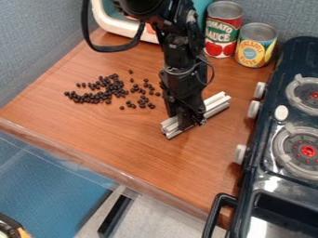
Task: Sweep into pile
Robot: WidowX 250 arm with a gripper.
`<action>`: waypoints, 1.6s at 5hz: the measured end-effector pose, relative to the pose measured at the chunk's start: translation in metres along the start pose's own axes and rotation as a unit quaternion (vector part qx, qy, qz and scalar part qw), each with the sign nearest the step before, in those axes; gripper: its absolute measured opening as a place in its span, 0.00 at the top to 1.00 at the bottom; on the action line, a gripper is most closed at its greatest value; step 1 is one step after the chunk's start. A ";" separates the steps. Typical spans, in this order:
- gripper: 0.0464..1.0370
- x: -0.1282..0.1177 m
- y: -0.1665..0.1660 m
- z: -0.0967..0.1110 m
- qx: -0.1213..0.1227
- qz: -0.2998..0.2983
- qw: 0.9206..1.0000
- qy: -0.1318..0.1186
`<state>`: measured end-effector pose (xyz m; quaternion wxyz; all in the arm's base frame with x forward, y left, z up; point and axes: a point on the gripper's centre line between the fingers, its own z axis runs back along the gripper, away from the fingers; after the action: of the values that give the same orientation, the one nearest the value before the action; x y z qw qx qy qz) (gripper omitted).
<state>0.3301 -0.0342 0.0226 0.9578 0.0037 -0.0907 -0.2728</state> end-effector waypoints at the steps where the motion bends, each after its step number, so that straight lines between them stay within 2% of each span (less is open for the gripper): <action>1: 0.69 0.001 -0.003 0.000 -0.013 0.003 1.000 -0.003; 2: 0.69 0.007 0.002 0.012 -0.039 0.028 0.999 -0.021; 3: 0.69 0.015 0.023 0.045 -0.045 0.058 0.995 -0.072; 4: 0.69 -0.004 0.053 0.059 -0.049 0.086 0.991 -0.086; 5: 0.69 -0.029 0.081 0.063 -0.034 0.111 0.990 -0.079; 7: 0.69 -0.077 0.119 0.066 -0.003 0.137 0.990 -0.045; 8: 0.69 -0.085 0.134 0.093 0.033 0.132 0.990 -0.047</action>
<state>0.3128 0.1285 0.1066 0.9795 0.0108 -0.1444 -0.1402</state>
